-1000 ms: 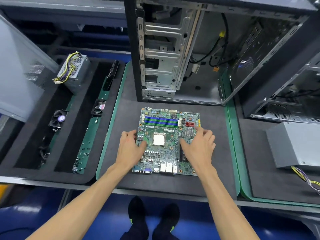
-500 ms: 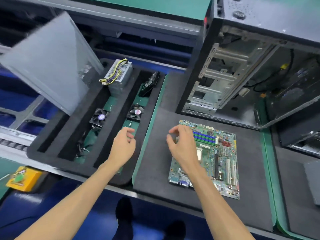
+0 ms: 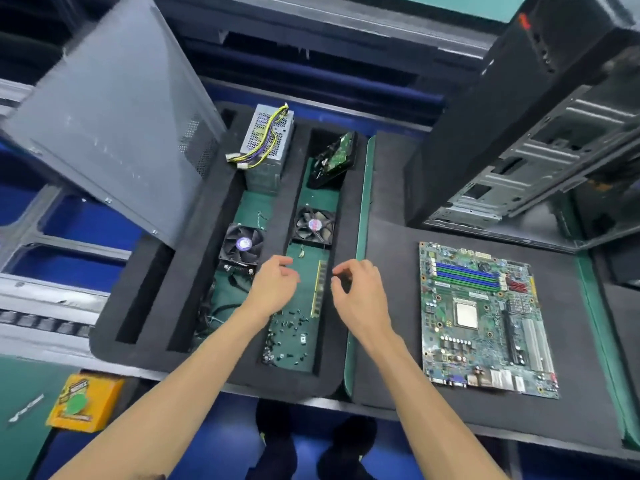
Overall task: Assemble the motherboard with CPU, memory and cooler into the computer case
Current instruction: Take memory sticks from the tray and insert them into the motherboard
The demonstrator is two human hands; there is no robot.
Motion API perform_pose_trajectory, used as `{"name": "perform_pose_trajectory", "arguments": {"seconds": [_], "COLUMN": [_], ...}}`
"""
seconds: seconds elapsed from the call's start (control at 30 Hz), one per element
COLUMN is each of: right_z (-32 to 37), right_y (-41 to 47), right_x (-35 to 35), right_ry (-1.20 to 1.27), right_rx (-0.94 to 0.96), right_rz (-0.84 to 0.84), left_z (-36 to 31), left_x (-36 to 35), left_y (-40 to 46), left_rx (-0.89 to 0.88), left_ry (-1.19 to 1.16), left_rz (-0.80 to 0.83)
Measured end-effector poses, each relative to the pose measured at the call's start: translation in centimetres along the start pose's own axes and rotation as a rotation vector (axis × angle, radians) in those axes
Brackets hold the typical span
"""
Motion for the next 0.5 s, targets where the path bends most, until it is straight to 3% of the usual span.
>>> {"name": "perform_pose_trajectory", "arguments": {"seconds": [0.2, 0.37, 0.5], "right_z": [-1.1, -2.0, -2.4], "right_y": [0.4, 0.9, 1.0], "right_x": [-1.2, -1.4, -1.4], "right_ry": [-0.09, -0.072, -0.072], "right_rx": [-0.04, -0.038, -0.032], "right_rz": [-0.07, -0.096, -0.116], "left_z": [0.6, 0.9, 1.2], "left_x": [-5.2, -6.2, -6.7], "left_y": [2.3, 4.1, 5.3], "left_rx": [0.031, 0.027, 0.1], "left_ry": [0.315, 0.388, 0.288], "left_rz": [0.141, 0.036, -0.021]}}
Point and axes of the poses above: each hand's wrist, its own y-axis towards the middle knuckle, its own x-axis out of the back of the hand, z = x × y, the point moved 8 cm from there along y, towards the middle knuckle, and after that the axes turned 8 degrees about x, right-handed, at the moved point
